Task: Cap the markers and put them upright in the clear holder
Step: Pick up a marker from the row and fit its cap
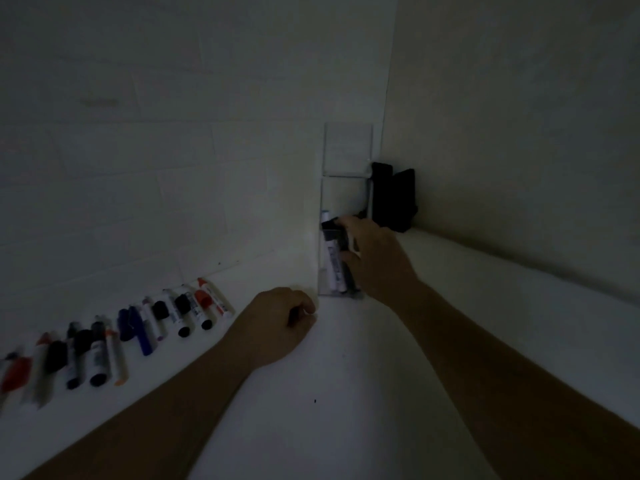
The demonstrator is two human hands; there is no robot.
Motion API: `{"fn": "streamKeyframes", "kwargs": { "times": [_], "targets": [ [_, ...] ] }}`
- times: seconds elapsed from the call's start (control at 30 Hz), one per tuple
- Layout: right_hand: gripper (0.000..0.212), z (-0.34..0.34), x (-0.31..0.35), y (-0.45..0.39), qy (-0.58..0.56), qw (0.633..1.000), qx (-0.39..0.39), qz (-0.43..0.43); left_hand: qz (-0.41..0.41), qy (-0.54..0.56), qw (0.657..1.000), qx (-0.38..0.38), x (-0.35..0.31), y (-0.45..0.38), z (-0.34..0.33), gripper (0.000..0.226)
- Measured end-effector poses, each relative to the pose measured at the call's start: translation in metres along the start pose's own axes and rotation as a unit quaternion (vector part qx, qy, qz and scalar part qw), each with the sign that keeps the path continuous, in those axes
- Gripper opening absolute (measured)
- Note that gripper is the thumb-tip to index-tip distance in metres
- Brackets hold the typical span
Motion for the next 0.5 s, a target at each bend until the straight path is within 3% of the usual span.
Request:
{"fn": "streamKeyframes", "kwargs": {
  "times": [0.2, 0.33, 0.4, 0.5],
  "targets": [
    [0.048, -0.016, 0.020, 0.001, -0.007, 0.999, -0.029, 0.035, -0.003, -0.018, 1.000, -0.002, -0.002, 0.002, 0.001, 0.014],
    [0.060, 0.001, 0.022, 0.012, 0.042, 0.994, -0.097, 0.021, -0.019, -0.012, 0.996, 0.081, -0.004, 0.005, 0.012, 0.016],
    [0.052, 0.013, 0.030, 0.023, 0.040, 0.987, -0.154, 0.025, -0.009, -0.006, 0.990, 0.141, 0.003, 0.014, 0.025, 0.017],
    [0.036, 0.000, 0.059, 0.038, -0.028, 0.992, -0.100, 0.072, -0.025, -0.043, 0.984, 0.170, 0.011, 0.043, 0.048, 0.017]
  ]
}}
Point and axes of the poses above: each hand's wrist, its own y-axis away from the middle knuckle, its own z-axis out of the back of the hand, x = y × z, the point moved 6 cm from there along -y, towards the middle knuckle, and after that the axes turned 13 degrees about -z, right-handed, at the moved point
